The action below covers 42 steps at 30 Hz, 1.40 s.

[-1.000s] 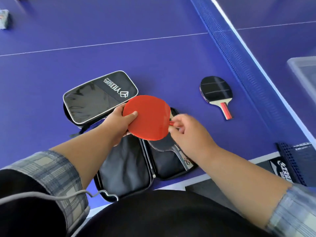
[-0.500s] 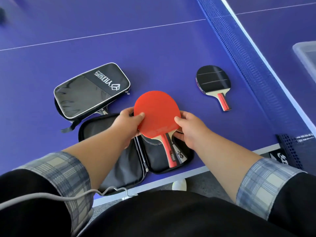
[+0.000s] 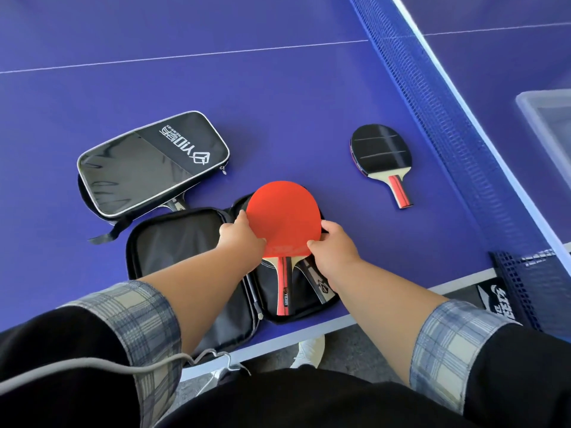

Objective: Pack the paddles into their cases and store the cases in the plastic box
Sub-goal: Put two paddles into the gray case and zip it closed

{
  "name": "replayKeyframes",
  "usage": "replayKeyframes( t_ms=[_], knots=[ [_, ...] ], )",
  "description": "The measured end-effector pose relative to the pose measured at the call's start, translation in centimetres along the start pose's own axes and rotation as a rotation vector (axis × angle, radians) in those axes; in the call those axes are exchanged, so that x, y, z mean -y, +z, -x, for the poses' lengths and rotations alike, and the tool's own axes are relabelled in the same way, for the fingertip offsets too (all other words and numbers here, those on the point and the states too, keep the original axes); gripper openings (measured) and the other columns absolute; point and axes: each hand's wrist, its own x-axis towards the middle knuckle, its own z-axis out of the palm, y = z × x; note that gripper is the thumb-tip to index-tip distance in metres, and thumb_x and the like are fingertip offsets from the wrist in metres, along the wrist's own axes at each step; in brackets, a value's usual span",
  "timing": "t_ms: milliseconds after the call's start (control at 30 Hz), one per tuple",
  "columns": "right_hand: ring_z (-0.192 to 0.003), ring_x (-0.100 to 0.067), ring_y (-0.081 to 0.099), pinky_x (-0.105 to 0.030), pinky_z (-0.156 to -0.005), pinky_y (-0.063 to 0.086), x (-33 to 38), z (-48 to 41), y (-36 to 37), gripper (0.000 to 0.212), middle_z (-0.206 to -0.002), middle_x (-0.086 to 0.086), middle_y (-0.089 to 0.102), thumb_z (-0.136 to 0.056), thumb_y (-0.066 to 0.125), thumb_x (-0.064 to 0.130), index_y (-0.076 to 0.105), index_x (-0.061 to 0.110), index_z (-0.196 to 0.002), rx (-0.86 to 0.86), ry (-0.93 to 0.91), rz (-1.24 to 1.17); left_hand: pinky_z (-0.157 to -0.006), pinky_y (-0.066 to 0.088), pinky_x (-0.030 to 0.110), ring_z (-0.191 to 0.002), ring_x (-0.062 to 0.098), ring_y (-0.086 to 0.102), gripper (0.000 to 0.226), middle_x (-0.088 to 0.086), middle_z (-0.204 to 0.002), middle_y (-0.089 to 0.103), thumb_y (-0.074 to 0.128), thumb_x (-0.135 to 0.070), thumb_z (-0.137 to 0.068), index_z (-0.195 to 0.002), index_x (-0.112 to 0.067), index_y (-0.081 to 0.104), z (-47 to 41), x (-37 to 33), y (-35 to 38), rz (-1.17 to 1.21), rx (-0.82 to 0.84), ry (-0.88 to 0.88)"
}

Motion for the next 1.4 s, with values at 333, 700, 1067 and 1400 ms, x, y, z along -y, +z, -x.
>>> replayKeyframes(
  t_ms=[333, 700, 1067, 1400],
  knots=[
    [-0.080, -0.017, 0.057, -0.024, -0.067, 0.043, 0.8, -0.5, 0.7, 0.071, -0.138, -0.009, 0.038, -0.094, 0.063, 0.019, 0.030, 0.031, -0.156, 0.033, 0.030, 0.100, -0.089, 0.045, 0.042, -0.118, 0.036, 0.043, 0.047, 0.010, -0.131, 0.040, 0.060, -0.028, -0.082, -0.125, -0.018, 0.047, -0.3, -0.2, 1.5, 0.037, -0.135, -0.136],
    [-0.092, -0.023, 0.060, -0.035, -0.086, 0.050, 0.1, -0.8, 0.1, 0.074, -0.135, -0.008, 0.041, -0.092, 0.068, 0.028, 0.031, 0.030, -0.155, 0.038, -0.018, 0.154, -0.094, 0.051, 0.050, -0.117, 0.039, 0.052, 0.061, 0.014, -0.141, 0.037, 0.058, -0.011, -0.083, -0.139, -0.006, 0.036, -0.4, 0.1, 1.5, 0.106, -0.085, -0.003],
    [-0.146, -0.029, 0.020, -0.047, -0.111, 0.034, -0.2, 0.0, 0.8, 0.074, -0.163, -0.003, 0.015, -0.094, 0.064, 0.030, 0.023, 0.038, -0.155, -0.014, -0.387, 0.508, -0.087, 0.049, 0.041, -0.099, 0.030, 0.056, 0.048, 0.011, -0.134, 0.042, 0.063, -0.020, -0.092, -0.134, -0.011, 0.041, 0.0, 0.3, 2.0, 0.112, -0.152, -0.014],
    [-0.152, -0.032, 0.009, -0.061, -0.119, 0.008, 1.8, 0.9, 3.0, 0.055, -0.164, -0.007, 0.018, -0.095, 0.053, 0.048, 0.043, 0.028, -0.145, 0.142, -0.638, 0.918, -0.105, 0.042, 0.043, -0.130, 0.028, 0.045, 0.053, 0.004, -0.146, 0.046, 0.051, -0.021, -0.093, -0.145, -0.026, 0.044, 2.1, 6.1, -1.6, 0.056, -0.272, 0.189]
  ],
)
